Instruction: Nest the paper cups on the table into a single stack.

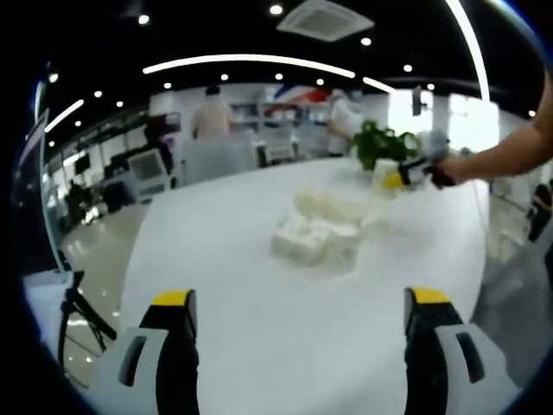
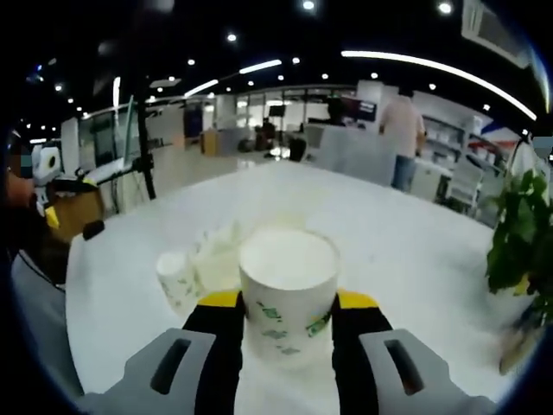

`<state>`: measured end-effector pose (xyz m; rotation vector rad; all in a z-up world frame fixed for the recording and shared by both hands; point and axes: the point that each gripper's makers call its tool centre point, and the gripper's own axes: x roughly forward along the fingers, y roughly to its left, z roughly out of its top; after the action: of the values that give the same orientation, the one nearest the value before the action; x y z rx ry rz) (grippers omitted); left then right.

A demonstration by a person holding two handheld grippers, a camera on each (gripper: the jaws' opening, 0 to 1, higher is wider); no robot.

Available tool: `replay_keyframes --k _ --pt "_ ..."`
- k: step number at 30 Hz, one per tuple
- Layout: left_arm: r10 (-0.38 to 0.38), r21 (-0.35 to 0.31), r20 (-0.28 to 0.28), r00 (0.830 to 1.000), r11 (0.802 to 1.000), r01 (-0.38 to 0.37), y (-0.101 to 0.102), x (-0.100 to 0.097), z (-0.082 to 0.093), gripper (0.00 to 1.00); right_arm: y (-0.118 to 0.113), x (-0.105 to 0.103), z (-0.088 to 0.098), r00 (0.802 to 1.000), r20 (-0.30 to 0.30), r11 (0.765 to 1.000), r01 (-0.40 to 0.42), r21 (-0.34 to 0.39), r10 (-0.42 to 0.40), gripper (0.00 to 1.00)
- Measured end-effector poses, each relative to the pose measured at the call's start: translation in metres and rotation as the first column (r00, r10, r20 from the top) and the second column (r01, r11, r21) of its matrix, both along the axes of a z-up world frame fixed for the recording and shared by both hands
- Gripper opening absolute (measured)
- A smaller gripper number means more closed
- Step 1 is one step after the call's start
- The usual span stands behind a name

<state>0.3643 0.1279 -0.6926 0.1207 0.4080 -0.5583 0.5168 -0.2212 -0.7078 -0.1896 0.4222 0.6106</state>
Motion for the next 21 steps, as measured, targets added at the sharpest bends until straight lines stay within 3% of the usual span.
replay_keyframes --k 21 --pt "0.007 -0.025 0.021 1.0 1.0 -0.007 -0.005 0.0 0.009 0.98 0.01 -0.008 0.011 1.0 -0.002 1.0 -0.012 0.003 0.012 0.37"
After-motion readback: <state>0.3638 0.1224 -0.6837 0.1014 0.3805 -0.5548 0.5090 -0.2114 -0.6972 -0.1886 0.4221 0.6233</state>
